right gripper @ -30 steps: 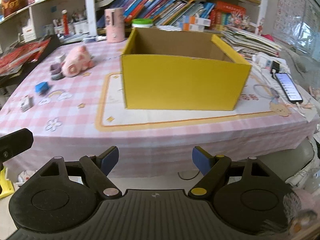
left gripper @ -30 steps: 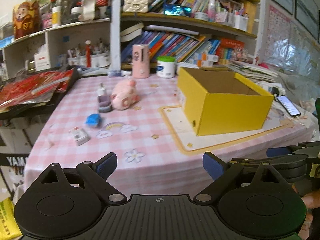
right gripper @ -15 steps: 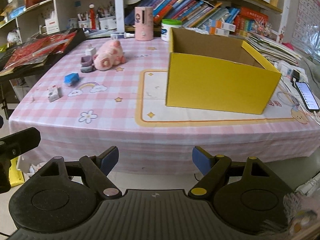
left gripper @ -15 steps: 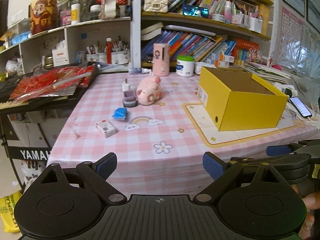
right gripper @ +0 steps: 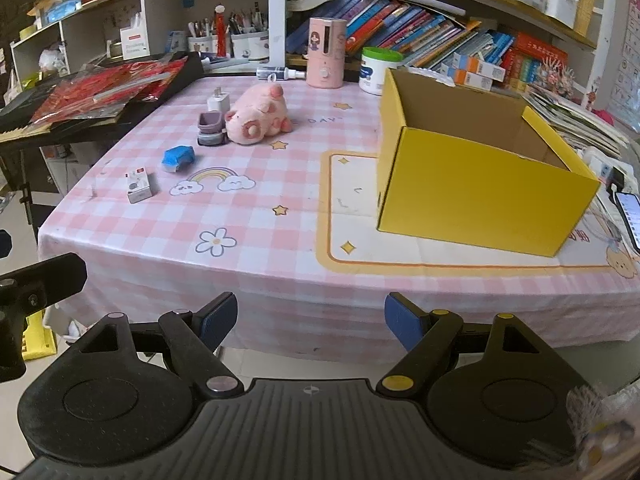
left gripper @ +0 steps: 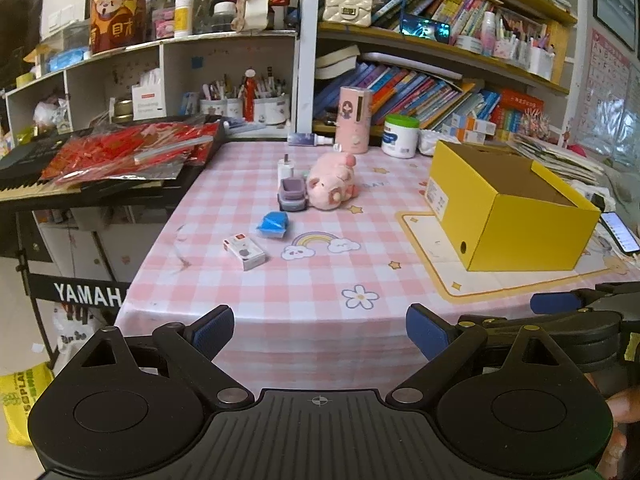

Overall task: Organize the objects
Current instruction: 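Withdraw both open grippers from the box back toward the table, then grasp the white card box with the left gripper while the right gripper grasps the blue eraser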

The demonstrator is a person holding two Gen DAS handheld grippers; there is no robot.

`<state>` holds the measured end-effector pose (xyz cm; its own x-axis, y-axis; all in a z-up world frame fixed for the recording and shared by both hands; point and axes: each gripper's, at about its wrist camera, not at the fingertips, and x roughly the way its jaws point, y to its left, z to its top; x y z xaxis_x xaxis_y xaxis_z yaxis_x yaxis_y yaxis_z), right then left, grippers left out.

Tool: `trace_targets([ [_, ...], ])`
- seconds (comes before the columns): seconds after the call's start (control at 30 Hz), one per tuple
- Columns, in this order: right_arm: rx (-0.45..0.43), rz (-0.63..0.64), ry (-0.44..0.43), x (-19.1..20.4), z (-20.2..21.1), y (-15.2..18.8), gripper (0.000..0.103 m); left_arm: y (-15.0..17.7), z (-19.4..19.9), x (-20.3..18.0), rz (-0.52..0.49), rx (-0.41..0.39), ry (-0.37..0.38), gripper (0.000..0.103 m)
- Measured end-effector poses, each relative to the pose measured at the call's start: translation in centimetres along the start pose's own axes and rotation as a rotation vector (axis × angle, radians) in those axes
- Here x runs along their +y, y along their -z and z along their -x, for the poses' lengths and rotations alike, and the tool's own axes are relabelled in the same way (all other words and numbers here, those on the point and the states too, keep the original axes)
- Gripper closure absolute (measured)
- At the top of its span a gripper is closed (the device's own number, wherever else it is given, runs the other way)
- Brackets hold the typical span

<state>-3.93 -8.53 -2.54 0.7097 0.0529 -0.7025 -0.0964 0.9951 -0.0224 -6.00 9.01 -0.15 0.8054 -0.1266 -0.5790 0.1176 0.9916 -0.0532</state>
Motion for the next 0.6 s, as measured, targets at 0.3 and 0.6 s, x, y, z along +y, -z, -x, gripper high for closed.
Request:
trace_targets([
  [0.3, -0.010, 0.024, -0.050, 0.8, -2.3, -2.4, 0.024, -1.3, -1.8, 1.3, 0.032, -0.003, -0.044, 0.008],
  [0.6, -0.009, 0.070, -0.107, 1.9, -5.8, -6.2, 0.024, -3.2, -5.0, 2.8, 0.079, 0.004, -0.087, 0.008],
])
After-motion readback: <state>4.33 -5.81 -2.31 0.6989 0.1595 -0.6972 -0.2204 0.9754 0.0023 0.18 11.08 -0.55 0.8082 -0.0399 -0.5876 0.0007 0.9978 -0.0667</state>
